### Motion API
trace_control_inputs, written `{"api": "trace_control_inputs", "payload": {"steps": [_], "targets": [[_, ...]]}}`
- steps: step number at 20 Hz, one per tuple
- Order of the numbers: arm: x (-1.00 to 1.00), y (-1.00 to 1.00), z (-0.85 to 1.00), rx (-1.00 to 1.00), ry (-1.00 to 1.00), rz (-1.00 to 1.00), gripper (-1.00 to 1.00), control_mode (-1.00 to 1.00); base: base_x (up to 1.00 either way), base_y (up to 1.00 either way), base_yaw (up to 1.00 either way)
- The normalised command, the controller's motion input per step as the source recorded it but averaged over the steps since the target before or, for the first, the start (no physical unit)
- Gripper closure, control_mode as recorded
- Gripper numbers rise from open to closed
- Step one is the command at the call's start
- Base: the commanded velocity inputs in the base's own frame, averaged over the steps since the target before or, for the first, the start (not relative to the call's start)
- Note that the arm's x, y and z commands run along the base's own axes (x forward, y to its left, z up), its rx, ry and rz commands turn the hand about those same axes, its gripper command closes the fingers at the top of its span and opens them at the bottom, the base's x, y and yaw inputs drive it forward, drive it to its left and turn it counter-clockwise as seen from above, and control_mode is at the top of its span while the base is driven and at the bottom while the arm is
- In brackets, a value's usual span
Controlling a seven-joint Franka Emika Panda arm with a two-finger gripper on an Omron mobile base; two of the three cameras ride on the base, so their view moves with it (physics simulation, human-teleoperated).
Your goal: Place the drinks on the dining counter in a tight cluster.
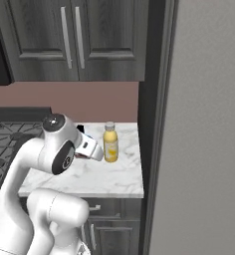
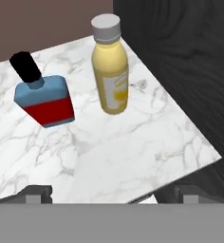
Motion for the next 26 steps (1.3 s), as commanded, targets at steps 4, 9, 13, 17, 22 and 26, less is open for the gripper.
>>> {"api": "trace_control_inputs", "payload": {"steps": [4,9,13,17,22,26], "targets": [[0.37,-0.04,0.30,0.00,0.02,0.00,-1.00,-1.00,0.00,0.00,0.00],[0.27,-0.05,0.34,0.00,0.16,0.00,-1.00,-1.00,0.00,0.00,0.00],[0.19,-0.07,0.23,0.00,0.16,0.00,-1.00,-1.00,0.00,0.00,0.00],[0.19,-0.16,0.20,0.00,0.12,0.00,-1.00,-1.00,0.00,0.00,0.00],[0.13,-0.12,0.01,-0.01,-0.01,0.00,-1.00,-1.00,0.00,0.00,0.00],[0.28,-0.04,0.00,-0.06,-0.02,0.00,-1.00,-1.00,0.00,0.00,0.00]]}}
